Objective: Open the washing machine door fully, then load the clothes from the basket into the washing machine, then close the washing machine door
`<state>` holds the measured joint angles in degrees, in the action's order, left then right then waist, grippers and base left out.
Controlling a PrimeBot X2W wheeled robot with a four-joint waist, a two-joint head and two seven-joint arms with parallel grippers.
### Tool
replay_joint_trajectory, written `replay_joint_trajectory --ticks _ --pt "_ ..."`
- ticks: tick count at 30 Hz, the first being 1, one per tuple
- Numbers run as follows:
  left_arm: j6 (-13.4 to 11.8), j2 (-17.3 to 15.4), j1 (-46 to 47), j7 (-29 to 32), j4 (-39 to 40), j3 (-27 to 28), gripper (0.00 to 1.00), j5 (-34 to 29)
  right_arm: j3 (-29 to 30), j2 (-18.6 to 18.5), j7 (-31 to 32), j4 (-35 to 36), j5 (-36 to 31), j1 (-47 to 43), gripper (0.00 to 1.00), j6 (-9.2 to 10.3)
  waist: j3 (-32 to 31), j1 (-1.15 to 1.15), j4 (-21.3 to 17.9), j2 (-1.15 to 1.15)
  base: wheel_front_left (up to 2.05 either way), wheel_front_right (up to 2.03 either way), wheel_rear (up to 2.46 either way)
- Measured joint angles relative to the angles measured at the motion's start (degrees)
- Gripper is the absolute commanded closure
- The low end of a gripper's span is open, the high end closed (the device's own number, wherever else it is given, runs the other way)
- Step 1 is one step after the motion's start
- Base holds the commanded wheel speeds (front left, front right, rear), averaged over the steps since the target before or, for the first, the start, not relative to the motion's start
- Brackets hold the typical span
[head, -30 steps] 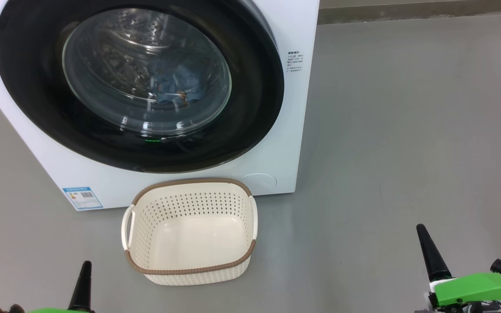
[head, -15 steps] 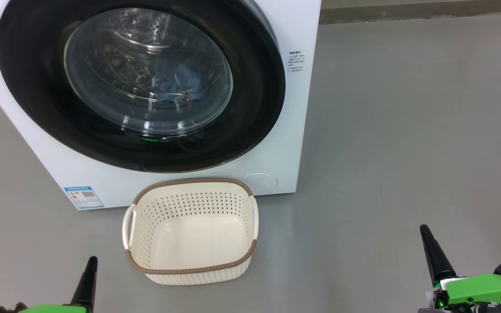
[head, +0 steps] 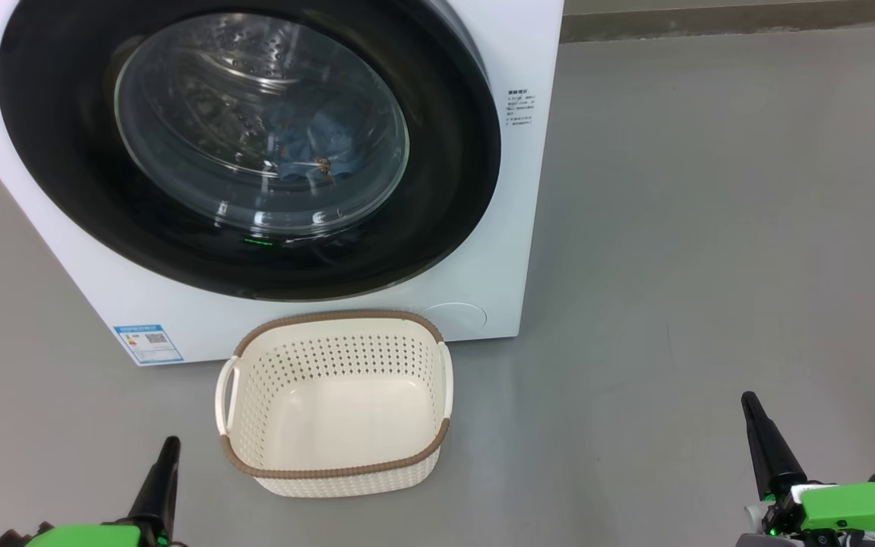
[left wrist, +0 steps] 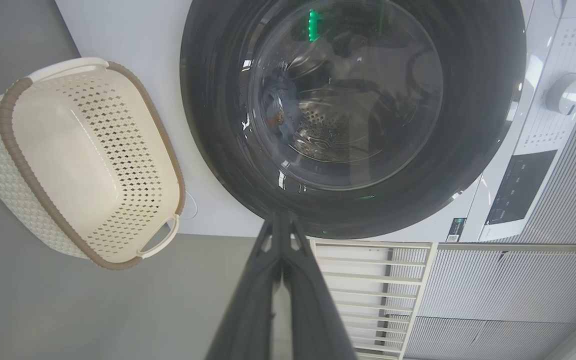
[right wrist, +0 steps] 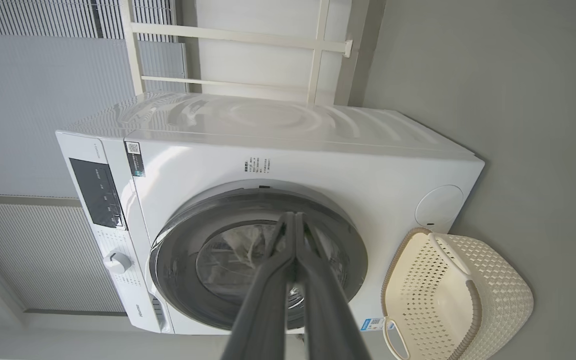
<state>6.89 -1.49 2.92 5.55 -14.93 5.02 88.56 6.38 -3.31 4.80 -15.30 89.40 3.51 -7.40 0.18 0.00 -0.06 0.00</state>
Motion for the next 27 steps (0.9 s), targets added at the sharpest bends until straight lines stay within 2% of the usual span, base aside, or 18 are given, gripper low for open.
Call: replay_joint_trajectory --ticks 6,27 --pt "0.0 -0.1 0.9 0.6 -0.1 -0.1 1.00 3.1 0.3 0.0 0.7 -0.1 2.7 0.0 1.00 0.00 0.0 0.00 0.1 0.00 0.00 0.00 0.00" --pt "0.0 -0.1 0.9 0.6 -0.2 -0.2 1.00 3.1 0.6 0.2 0.7 -0.1 3.1 0.0 1.00 0.00 0.0 0.00 0.1 0.00 0.00 0.00 0.00"
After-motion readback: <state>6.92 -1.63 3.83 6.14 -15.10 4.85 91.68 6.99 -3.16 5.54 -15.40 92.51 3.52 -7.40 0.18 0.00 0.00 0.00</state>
